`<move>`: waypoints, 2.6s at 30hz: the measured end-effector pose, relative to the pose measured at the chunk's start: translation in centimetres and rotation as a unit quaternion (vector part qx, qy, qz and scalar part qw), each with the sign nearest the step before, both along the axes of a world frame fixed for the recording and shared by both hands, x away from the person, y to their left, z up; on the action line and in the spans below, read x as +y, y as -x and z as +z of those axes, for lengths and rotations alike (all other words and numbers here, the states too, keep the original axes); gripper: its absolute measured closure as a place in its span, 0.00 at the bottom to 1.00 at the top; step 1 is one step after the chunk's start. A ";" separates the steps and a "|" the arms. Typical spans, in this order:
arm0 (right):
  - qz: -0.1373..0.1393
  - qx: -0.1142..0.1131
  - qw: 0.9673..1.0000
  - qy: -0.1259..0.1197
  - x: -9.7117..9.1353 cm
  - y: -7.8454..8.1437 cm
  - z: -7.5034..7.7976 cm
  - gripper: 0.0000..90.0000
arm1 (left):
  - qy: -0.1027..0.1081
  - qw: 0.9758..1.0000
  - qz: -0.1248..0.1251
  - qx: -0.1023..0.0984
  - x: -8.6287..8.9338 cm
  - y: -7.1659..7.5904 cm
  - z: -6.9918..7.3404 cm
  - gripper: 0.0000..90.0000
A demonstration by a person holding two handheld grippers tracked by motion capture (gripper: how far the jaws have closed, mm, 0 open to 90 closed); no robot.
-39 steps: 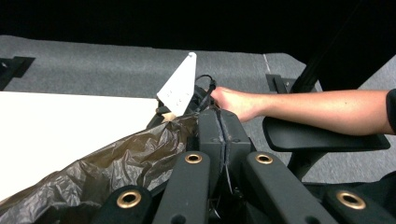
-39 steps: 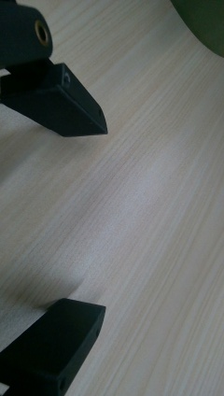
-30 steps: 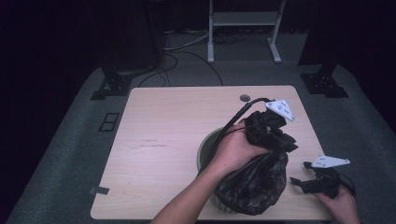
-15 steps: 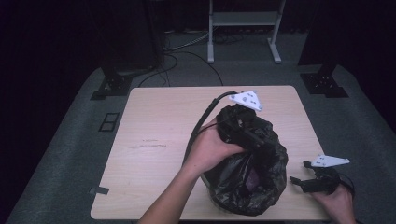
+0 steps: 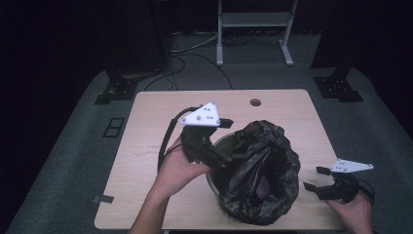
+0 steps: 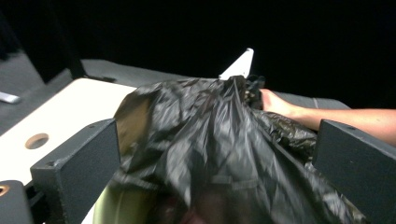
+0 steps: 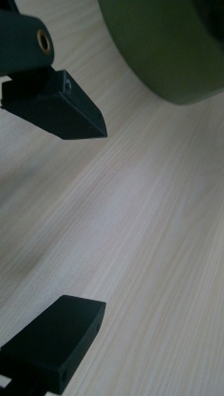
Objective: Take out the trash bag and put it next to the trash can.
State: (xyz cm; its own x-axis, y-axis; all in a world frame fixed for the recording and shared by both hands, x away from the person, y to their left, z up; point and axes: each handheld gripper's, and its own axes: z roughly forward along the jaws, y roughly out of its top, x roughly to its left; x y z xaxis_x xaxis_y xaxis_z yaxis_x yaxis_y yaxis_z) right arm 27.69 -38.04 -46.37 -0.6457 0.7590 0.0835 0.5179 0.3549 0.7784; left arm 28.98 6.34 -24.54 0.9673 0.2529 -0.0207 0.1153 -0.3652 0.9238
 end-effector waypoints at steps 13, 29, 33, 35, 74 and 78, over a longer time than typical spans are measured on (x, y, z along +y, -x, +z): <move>0.005 -0.020 0.999 -0.025 0.6 1.3 3.8 0.14 | 0.020 0.997 0.078 -0.011 7.2 1.9 -3.6 0.00; 0.021 -0.056 0.997 -0.040 1.4 2.7 10.3 0.14 | 0.001 0.990 0.141 0.002 10.9 2.2 -10.9 0.00; 0.037 -0.059 0.996 -0.053 2.1 2.8 11.7 0.14 | -0.016 0.987 0.160 0.013 11.6 2.1 -13.2 0.00; 0.041 -0.058 0.996 -0.058 2.3 2.9 11.9 0.14 | -0.023 0.986 0.162 0.014 11.8 2.0 -13.8 0.00; 0.141 -0.075 0.983 -0.091 11.0 1.3 17.9 0.26 | -0.167 0.962 0.200 0.078 12.6 0.1 -23.8 0.00; 0.144 -0.075 0.982 -0.094 11.6 1.0 18.3 0.32 | -0.168 0.962 0.200 0.078 12.6 0.1 -23.8 0.00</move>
